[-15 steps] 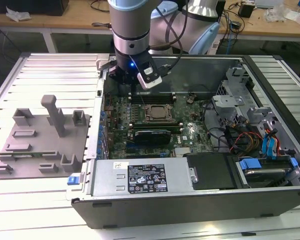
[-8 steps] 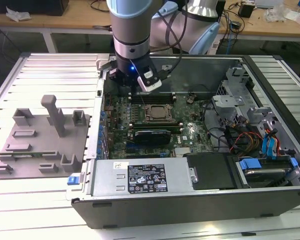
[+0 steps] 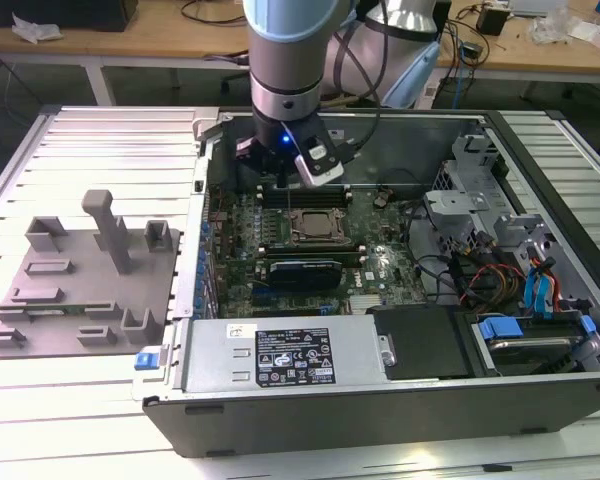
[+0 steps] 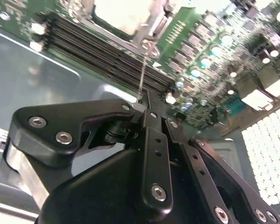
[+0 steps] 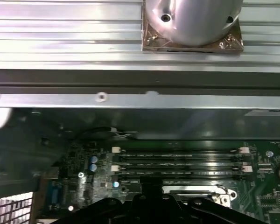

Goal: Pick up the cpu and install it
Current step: 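Install the first cpu locking lever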

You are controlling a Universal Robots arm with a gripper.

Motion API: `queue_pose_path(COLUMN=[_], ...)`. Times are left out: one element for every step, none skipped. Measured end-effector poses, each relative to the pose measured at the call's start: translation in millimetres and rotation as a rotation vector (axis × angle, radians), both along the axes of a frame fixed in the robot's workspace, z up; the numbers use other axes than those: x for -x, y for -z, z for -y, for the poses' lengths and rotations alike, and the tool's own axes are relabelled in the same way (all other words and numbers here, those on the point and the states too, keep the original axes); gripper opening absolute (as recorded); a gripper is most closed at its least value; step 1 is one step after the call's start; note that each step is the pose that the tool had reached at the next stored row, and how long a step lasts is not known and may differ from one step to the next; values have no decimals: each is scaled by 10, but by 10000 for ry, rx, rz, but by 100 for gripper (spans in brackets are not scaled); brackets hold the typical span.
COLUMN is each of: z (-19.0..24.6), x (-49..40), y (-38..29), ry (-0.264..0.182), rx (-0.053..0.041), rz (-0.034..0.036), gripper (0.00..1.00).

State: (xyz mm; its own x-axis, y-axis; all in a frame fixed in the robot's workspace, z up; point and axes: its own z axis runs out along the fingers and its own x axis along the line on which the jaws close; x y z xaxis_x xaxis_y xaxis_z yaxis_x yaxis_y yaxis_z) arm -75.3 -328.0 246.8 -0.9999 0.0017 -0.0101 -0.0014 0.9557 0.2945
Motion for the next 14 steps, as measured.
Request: queue_pose_path(z=[0,0,0,0,0,1,0,0,0,-1,0,0,-1,-2], x=[-30,-71,-104,-167,-207,-212,-212,-213,-213,-214,-231,-238,-255,-265], y=[1,3,4,7,7,7,7,8,8,14,143,182,192,198], ry=[0,5,7,8,19,27,28,28,28,31,778,1485,1637,1679], rx=[0,1,0,2,4,4,3,3,2,0,56,260,263,262], rz=[-7,-18,-27,-42,-50,-52,-52,-52,-51,-50,-49,-38,-41,-41], gripper=[11,11,11,11,11,11,11,11,11,11,11,11,11,11])
